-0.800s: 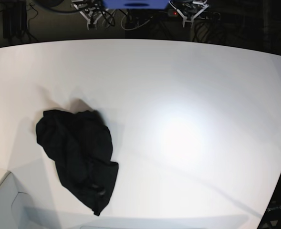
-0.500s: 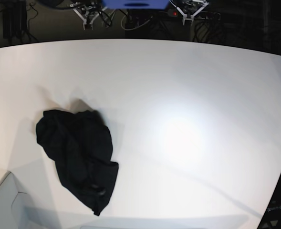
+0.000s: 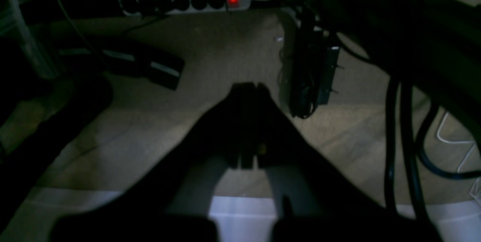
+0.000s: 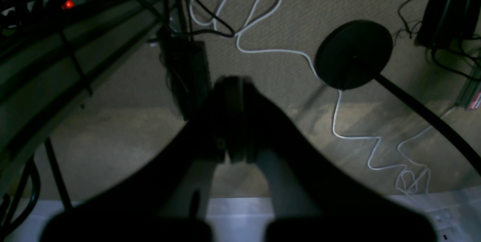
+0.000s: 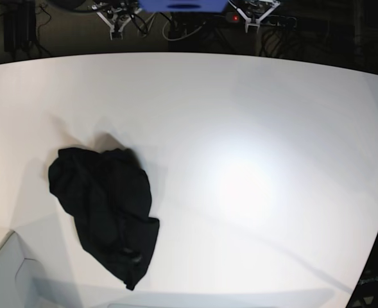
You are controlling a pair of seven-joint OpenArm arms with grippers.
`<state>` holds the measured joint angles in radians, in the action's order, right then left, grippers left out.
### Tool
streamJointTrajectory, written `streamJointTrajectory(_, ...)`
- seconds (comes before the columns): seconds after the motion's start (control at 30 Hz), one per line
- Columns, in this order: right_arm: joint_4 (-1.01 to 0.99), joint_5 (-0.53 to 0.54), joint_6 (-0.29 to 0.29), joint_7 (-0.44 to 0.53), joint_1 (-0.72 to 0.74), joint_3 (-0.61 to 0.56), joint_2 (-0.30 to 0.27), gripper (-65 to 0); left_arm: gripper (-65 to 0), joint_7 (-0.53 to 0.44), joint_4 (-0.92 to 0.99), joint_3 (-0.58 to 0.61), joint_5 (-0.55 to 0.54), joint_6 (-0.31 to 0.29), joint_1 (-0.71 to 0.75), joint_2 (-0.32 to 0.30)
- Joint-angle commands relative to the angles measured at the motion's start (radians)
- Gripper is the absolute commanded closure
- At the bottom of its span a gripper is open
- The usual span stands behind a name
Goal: Layout the t-shirt on the table in an organized manner, then fold the t-shirt properly
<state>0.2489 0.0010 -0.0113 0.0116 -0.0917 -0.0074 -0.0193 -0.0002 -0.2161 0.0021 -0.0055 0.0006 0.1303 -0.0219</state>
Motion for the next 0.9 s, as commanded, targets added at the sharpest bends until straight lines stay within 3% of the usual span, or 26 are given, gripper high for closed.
streamJointTrajectory(0.0,0.003,0.001,0.012,0.006,-0.001,0.001,-0.003,0.0,0.0,-0.001,-0.001,0.002,-0.001,0.009,0.002,-0.002)
streamJointTrajectory(0.43,0.037,0.001,0.012,0.017,-0.062,0.002,-0.001,0.0,0.0,-0.008,-0.001,0.002,-0.001,0.005,0.021,-0.011)
streamJointTrajectory(0.73,0.338,0.001,0.012,0.052,-0.305,0.001,-0.021,0.0,0.0,-0.01,-0.233,-0.001,-0.003,0.003,0.184,-0.069)
streamJointTrajectory(0.87,0.511,0.003,0.014,0.052,-0.417,0.008,-0.061,0.0,0.0,-0.005,-0.383,-0.001,-0.003,0.003,0.288,-0.095)
